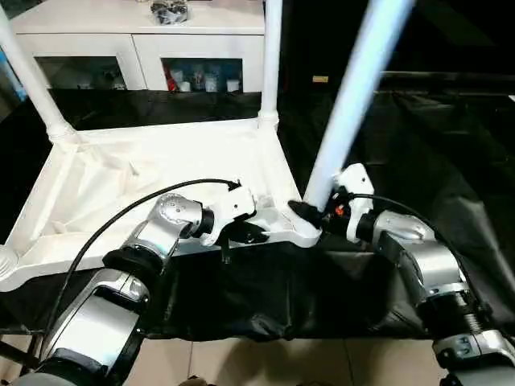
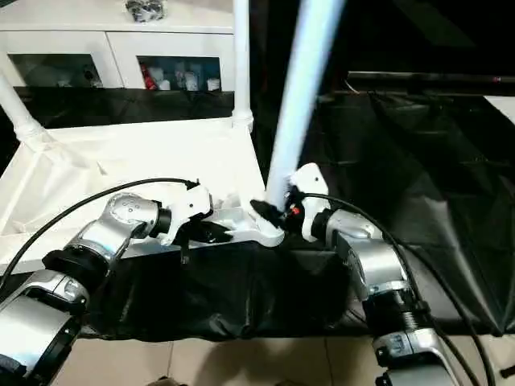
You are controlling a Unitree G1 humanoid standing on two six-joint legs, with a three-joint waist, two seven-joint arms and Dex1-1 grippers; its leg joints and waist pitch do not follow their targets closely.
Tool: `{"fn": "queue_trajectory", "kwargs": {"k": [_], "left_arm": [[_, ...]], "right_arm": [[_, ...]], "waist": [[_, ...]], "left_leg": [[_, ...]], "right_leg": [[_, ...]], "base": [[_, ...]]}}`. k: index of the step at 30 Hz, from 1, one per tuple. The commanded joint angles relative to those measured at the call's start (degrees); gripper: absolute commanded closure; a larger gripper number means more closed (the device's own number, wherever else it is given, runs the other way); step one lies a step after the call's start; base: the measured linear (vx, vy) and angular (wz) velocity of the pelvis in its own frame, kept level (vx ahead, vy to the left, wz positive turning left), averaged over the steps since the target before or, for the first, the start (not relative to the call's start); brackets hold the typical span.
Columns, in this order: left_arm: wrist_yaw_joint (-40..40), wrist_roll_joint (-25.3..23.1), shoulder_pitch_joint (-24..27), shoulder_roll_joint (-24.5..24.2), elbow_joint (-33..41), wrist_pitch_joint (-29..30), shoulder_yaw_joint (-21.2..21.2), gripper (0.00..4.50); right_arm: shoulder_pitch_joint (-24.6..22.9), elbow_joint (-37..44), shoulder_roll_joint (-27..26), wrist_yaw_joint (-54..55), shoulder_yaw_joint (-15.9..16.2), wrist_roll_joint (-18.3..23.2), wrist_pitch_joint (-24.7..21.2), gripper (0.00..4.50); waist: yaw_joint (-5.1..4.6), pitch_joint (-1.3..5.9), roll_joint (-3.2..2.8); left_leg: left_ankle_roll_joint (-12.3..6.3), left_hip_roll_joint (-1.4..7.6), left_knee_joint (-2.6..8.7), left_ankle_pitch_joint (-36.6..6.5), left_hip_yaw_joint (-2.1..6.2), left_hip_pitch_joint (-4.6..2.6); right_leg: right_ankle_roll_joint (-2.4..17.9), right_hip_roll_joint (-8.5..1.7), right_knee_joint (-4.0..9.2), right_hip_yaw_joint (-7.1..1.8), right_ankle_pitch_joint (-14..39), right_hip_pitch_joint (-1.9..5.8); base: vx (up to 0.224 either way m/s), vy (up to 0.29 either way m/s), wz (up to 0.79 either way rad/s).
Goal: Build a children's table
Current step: Insert table leg to table base
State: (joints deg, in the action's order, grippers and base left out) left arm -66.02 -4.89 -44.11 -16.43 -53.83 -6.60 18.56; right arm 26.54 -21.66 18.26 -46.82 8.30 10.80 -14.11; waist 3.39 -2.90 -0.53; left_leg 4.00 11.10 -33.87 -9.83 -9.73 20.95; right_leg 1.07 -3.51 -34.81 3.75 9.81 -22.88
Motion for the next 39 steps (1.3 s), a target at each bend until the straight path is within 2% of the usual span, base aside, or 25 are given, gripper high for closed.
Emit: {"fn": "queue_trajectory", "kwargs": {"k": [1, 6, 7, 11, 14, 18, 20, 22, 23, 24, 25, 26, 27, 28, 29, 30, 31, 32, 33, 34, 35, 36, 37, 38, 39], "left_arm": [[-0.48, -1.31, -0.89, -1.17, -0.80, -1.70, 0.61, 4.50], [-5.10, -0.07, -1.15, -1.78, -1.09, -5.40, 0.39, 4.50], [-8.92, 0.72, -1.02, -2.42, -1.01, -7.14, 0.43, 4.50], [-13.70, 1.02, -1.26, -3.43, -1.53, -8.03, 0.94, 4.50], [-14.64, 0.34, -1.71, -3.92, -2.45, -8.31, 1.29, 4.50], [-11.51, -0.33, -2.62, -3.69, -4.11, -7.49, 0.36, 4.50], [-8.28, -0.99, -3.12, -3.30, -4.78, -6.12, -0.12, 4.50], [-3.23, -1.38, -3.93, -2.43, -5.46, -3.24, -1.25, 4.50], [-2.88, -1.16, -3.99, -2.24, -5.39, -2.71, -1.51, 4.50], [-1.68, -0.43, -4.21, -1.61, -5.17, -0.94, -2.38, 4.50], [0.94, 0.71, -4.60, -0.37, -4.49, 2.02, -3.84, 4.50], [0.98, 0.72, -4.60, -0.35, -4.48, 2.05, -3.86, 4.50], [1.48, 0.93, -4.69, -0.09, -4.37, 2.56, -4.13, 4.50], [3.39, 1.02, -4.79, 0.82, -3.64, 4.17, -4.49, 4.50], [6.06, 1.29, -4.81, 2.25, -2.42, 6.69, -5.04, 4.50], [6.06, 1.29, -4.81, 2.25, -2.42, 6.69, -5.04, 4.50], [8.12, 1.49, -4.74, 3.49, -1.45, 8.60, -5.41, 4.50], [9.97, 1.69, -4.61, 4.89, -0.43, 10.31, -5.72, 4.50], [11.24, 1.74, -4.32, 6.39, 0.55, 11.55, -5.74, 4.50], [11.37, 1.73, -4.16, 6.90, 0.85, 11.74, -5.63, 4.50], [11.71, 1.18, -3.93, 7.31, 1.17, 11.78, -5.26, 4.50], [11.97, 0.78, -3.77, 7.56, 1.41, 11.83, -4.99, 4.50], [11.97, 0.78, -3.77, 7.56, 1.41, 11.83, -4.99, 4.50], [12.20, 0.13, -3.53, 7.68, 1.58, 11.43, -4.49, 4.50], [12.28, -0.39, -3.32, 7.74, 1.84, 11.41, -4.04, 4.50]], "right_arm": [[-3.60, -3.76, -0.06, -4.32, 5.26, -1.76, -0.65, 2.61], [-4.86, -3.37, -0.14, -6.75, 5.57, -0.83, 1.57, 2.61], [-5.60, -2.85, 0.26, -9.18, 6.16, -0.70, 2.40, 2.61], [-5.90, -2.53, 0.61, -12.42, 6.76, -0.29, 3.54, 2.61], [-5.60, -2.58, 0.77, -14.54, 7.27, -0.06, 3.71, 2.61], [-4.67, -4.15, 0.29, -13.73, 7.10, -0.93, 4.29, 2.61], [-3.46, -6.69, -0.80, -10.60, 6.08, -2.16, 5.16, 2.61], [-0.82, -11.77, -2.87, -2.91, 3.56, -3.88, 6.18, 2.61], [-0.48, -12.39, -3.07, -1.92, 3.26, -4.00, 6.30, 2.61], [0.67, -14.49, -3.74, 1.39, 2.26, -4.40, 6.69, 2.61], [2.70, -18.13, -4.96, 7.08, 0.21, -4.59, 6.99, 2.61], [2.73, -18.17, -4.97, 7.15, 0.18, -4.59, 6.99, 2.61], [3.08, -18.83, -5.18, 8.15, -0.23, -4.59, 7.02, 2.61], [4.02, -20.37, -5.88, 10.77, -1.04, -4.51, 7.06, 2.61], [5.14, -22.21, -6.93, 13.69, -2.02, -4.14, 6.56, 2.61], [5.14, -22.21, -6.93, 13.69, -2.02, -4.14, 6.56, 2.61], [5.96, -23.80, -7.69, 16.02, -2.52, -4.12, 6.46, 2.61], [6.77, -25.43, -8.66, 17.77, -3.09, -3.84, 6.21, 2.61], [7.64, -27.23, -9.89, 19.03, -3.79, -3.55, 5.99, 2.61], [7.89, -27.72, -10.39, 19.19, -4.04, -3.36, 5.77, 2.61], [8.30, -28.58, -11.00, 19.30, -4.00, -3.44, 6.01, 2.61], [8.59, -29.19, -11.39, 19.39, -3.94, -3.53, 6.22, 2.61], [8.59, -29.19, -11.39, 19.39, -3.94, -3.53, 6.22, 2.61], [8.92, -29.79, -11.95, 19.45, -4.12, -3.31, 6.24, 2.61], [9.23, -30.26, -12.50, 19.72, -4.30, -3.11, 6.31, 2.61]], "waist": [[0.21, 3.63, -0.12], [0.26, 3.45, -0.40], [0.27, 3.34, -0.37], [0.41, 3.43, -0.31], [0.40, 3.31, -0.40], [0.40, 3.26, -0.41], [0.22, 2.95, -0.09], [-0.14, 2.37, -0.05], [-0.63, 2.18, -0.01], [-0.83, 2.18, 0.18], [-1.10, 2.27, 0.17], [-1.75, 2.32, -0.54], [-2.10, 2.29, -0.84], [-2.77, 2.37, -1.23], [-3.09, 2.44, -1.78], [-2.88, 1.93, -2.16], [-2.86, 1.90, -1.81], [-2.86, 1.82, -1.32], [-3.07, 1.57, -0.33], [-3.35, 1.35, -0.42], [-4.03, 1.04, -1.41], [-4.16, 0.88, -2.40], [-1.39, 1.23, -4.18], [-1.91, 2.17, -1.56], [-1.38, 2.39, -0.01]], "left_leg": [[-1.72, 1.78, 3.87, -15.40, 0.51, -0.56], [-1.42, 1.79, 4.11, -17.81, 0.66, -0.73], [-1.34, 1.87, 4.23, -18.75, 0.72, -0.76], [-1.31, 2.10, 4.33, -19.22, 0.71, -0.82], [-1.09, 2.12, 4.40, -20.08, 0.71, -0.90], [-0.60, 2.10, 4.44, -20.80, 0.76, -0.99], [-0.30, 1.96, 4.40, -21.99, 0.80, -1.18], [0.28, 1.57, 4.12, -24.68, 0.98, -1.85], [0.80, 1.14, 3.71, -26.21, 1.28, -2.41], [0.84, 0.99, 3.45, -26.59, 1.51, -2.67], [1.05, 1.11, 3.59, -26.72, 1.70, -2.52], [1.19, 1.45, 4.10, -28.69, 2.19, -2.27], [1.00, 1.71, 4.40, -30.70, 2.46, -2.28], [0.98, 2.62, 5.42, -34.83, 3.19, -1.81], [1.44, 3.52, 6.60, -38.94, 3.95, -1.24], [2.22, 4.15, 7.73, -44.36, 3.80, -1.97], [2.47, 4.08, 7.81, -45.71, 3.54, -2.41], [2.52, 2.89, 6.56, -44.31, 2.71, -3.51], [1.61, 1.18, 3.93, -38.86, 2.02, -5.04], [1.01, 0.54, 2.68, -36.27, 1.66, -5.75], [0.42, 1.07, 2.66, -36.27, 2.06, -5.22], [0.59, 2.71, 4.74, -40.80, 2.79, -3.74], [3.06, 4.93, 11.21, -51.43, 2.53, 2.62], [1.63, 4.21, 11.46, -49.12, 1.55, -2.31], [3.04, 2.11, 7.75, -44.18, 1.63, -5.24]], "right_leg": [[10.95, -4.49, 5.18, -2.58, 17.56, 2.91], [10.45, -4.52, 5.48, -2.51, 20.40, 2.85], [10.55, -4.49, 5.63, -2.46, 21.25, 2.74], [11.03, -4.62, 5.42, -2.58, 20.69, 2.70], [11.49, -4.57, 5.38, -2.54, 21.17, 2.61], [11.53, -4.64, 5.42, -2.57, 21.98, 2.54], [10.62, -4.82, 5.84, -2.47, 26.14, 2.21], [8.17, -4.97, 6.79, -2.05, 34.84, 1.54], [5.59, -5.04, 7.84, -1.31, 41.29, 1.19], [3.58, -5.26, 8.48, -0.62, 44.51, 1.17], [3.21, -5.34, 8.54, -0.24, 44.54, 1.41], [3.00, -5.07, 8.80, 0.88, 42.40, 1.98], [2.83, -4.87, 8.98, 1.70, 40.50, 2.31], [2.90, -5.01, 8.59, 2.72, 35.28, 3.56], [4.08, -5.05, 7.18, 2.81, 28.85, 4.59], [5.70, -4.56, 6.21, 2.75, 24.80, 4.14], [6.18, -4.45, 6.04, 2.62, 24.03, 3.81], [6.34, -5.19, 7.58, 2.55, 28.11, 2.66], [3.98, -6.21, 10.60, 4.24, 38.19, 1.22], [1.96, -6.27, 12.50, 5.84, 42.25, 0.94], [-1.59, -5.85, 13.34, 8.50, 43.15, 2.37], [-1.94, -5.02, 11.23, 9.13, 38.68, 4.21], [2.90, -3.11, -2.76, 5.09, 15.63, 8.85], [3.34, -2.67, -2.50, 1.62, 11.26, 5.05], [4.65, -5.03, 2.38, 0.28, 21.77, 2.02]], "base": [[0.000, 0.000, 0.00], [0.000, 0.000, 0.00], [0.000, 0.000, 0.00], [0.000, 0.000, 0.00], [0.000, 0.000, 0.00], [0.000, 0.000, 0.00], [0.000, 0.000, 0.00], [0.000, 0.000, 0.00], [0.000, 0.000, 0.00], [-0.055, 0.011, -0.11], [-0.055, 0.011, -0.11], [-0.057, 0.037, -0.16], [-0.042, 0.067, -0.21], [-0.042, 0.067, -0.21], [-0.020, 0.070, -0.20], [0.000, 0.000, 0.00], [0.000, 0.000, 0.00], [0.000, 0.000, 0.00], [0.000, 0.000, 0.00], [0.000, 0.000, 0.00], [0.000, 0.000, 0.00], [0.020, 0.052, -0.16], [0.020, 0.052, -0.16], [0.064, 0.005, 0.02], [0.103, -0.079, 0.02]]}}
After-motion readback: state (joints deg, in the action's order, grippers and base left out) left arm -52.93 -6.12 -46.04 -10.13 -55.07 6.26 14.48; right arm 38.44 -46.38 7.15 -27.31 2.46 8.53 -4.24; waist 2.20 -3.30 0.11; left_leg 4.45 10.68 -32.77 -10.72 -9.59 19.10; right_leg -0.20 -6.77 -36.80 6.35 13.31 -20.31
